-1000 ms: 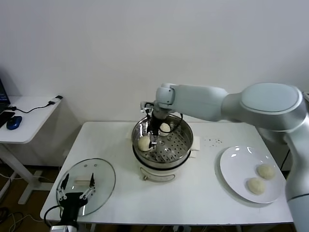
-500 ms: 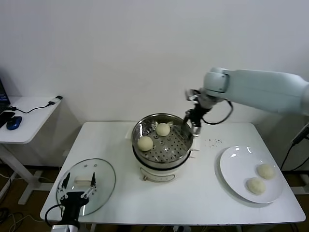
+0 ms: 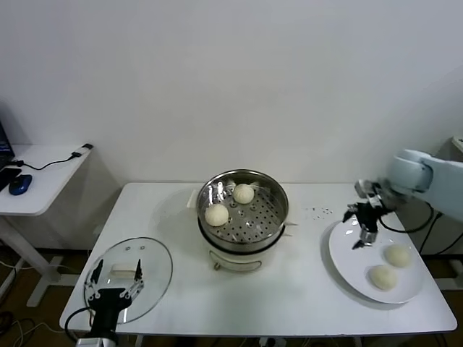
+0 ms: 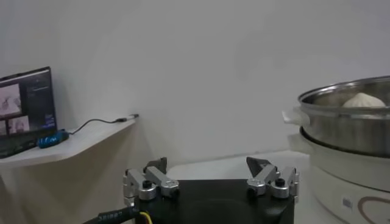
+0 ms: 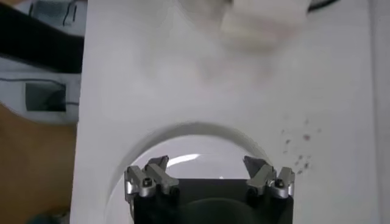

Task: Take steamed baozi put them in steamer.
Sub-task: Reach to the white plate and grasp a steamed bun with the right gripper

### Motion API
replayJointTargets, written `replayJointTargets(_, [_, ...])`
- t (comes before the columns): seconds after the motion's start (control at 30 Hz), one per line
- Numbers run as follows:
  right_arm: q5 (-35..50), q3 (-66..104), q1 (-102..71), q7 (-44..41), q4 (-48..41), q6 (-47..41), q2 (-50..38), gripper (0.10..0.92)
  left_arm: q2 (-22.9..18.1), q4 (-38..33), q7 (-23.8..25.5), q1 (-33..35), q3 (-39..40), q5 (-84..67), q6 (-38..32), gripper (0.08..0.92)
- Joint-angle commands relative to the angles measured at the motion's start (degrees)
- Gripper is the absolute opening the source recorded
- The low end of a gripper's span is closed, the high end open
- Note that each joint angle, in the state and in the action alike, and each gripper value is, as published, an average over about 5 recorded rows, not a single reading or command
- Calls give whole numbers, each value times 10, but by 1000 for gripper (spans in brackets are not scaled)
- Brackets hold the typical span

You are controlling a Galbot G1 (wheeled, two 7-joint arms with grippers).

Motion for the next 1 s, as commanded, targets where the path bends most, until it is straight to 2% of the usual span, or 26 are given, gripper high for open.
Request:
replayJointTargets(0.03, [-128, 148, -203, -7, -29, 24, -81, 823, -4, 1, -1, 0, -1, 9, 4, 823])
replayJointTargets(0.3, [-145, 208, -270, -5, -66, 29, -58, 823, -6, 9, -2, -1, -2, 13, 4, 823])
replayJointTargets(0.8, [-165, 219, -280, -13, -100, 34, -19, 821, -7, 14, -2, 3, -5, 15, 0, 823])
replayJointTargets(1.0, [-163, 228, -282, -17, -104, 40, -18, 725, -7, 16, -3, 3, -4, 15, 0, 823])
